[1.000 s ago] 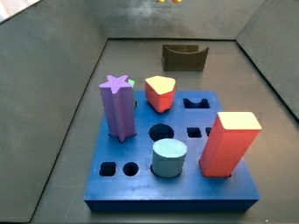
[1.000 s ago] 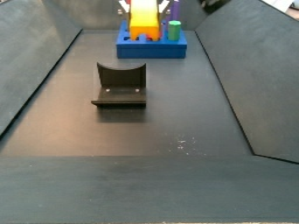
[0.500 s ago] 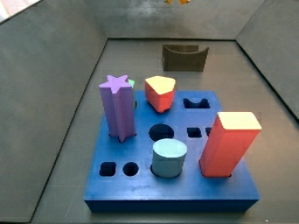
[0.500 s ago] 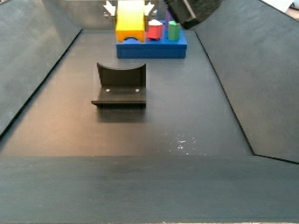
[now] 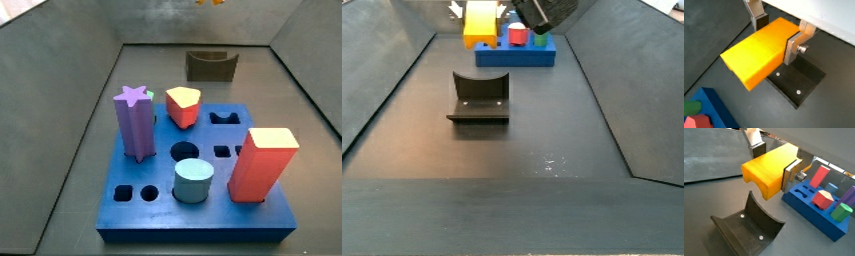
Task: Pick up the arch object. Move up. Place the arch object on the fixture. Regrasp the arch object. Rotate the arch object. Move to above the board. Insert the arch object.
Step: Place the arch object on the fixture.
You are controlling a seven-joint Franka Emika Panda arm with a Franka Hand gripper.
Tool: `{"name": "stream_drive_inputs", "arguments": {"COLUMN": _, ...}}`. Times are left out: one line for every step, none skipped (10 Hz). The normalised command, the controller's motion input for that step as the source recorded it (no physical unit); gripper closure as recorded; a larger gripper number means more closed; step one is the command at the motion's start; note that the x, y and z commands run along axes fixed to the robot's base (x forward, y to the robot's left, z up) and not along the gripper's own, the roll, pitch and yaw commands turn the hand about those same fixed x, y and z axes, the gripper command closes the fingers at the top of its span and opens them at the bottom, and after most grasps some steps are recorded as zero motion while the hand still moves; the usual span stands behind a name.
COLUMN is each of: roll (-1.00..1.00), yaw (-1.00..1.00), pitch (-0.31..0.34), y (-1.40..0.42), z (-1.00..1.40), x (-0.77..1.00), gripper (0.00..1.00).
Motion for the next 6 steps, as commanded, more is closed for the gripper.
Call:
{"name": "stream_drive_inputs", "arguments": {"roll": -1.00, "yaw": -0.05, "pitch": 0.080, "y": 0.08, "z": -1.00, "x": 0.16, "gripper": 1.00}}
{"name": "stream_drive_inputs", "arguments": {"roll": -1.00, "yaw": -0.06, "pitch": 0.081, "y": 0.08, "z": -1.00, "x": 0.15, "gripper": 1.00}}
{"name": "stream_drive_inputs", "arguments": {"roll": -1.00, "yaw": -0.08, "pitch": 0.100, "y": 0.09, "z": -1.00, "x": 0.15, "gripper": 1.00}}
{"name": "stream_drive_inputs", "arguments": {"roll": -1.00, "yaw": -0.08, "pitch": 0.122, "y": 0.09, "z": -1.00, "x": 0.16, "gripper": 1.00}}
{"name": "stream_drive_inputs", "arguments": {"roll": -1.00, "yaw": -0.11, "pitch": 0.141, "y": 0.10, "z": -1.00, "x": 0.18, "gripper": 1.00}}
{"name": "stream_drive_inputs", "arguments": {"roll": -1.00, "yaw": -0.13, "pitch": 0.153, "y": 0.11, "z": -1.00, "x": 0.19, "gripper": 1.00}}
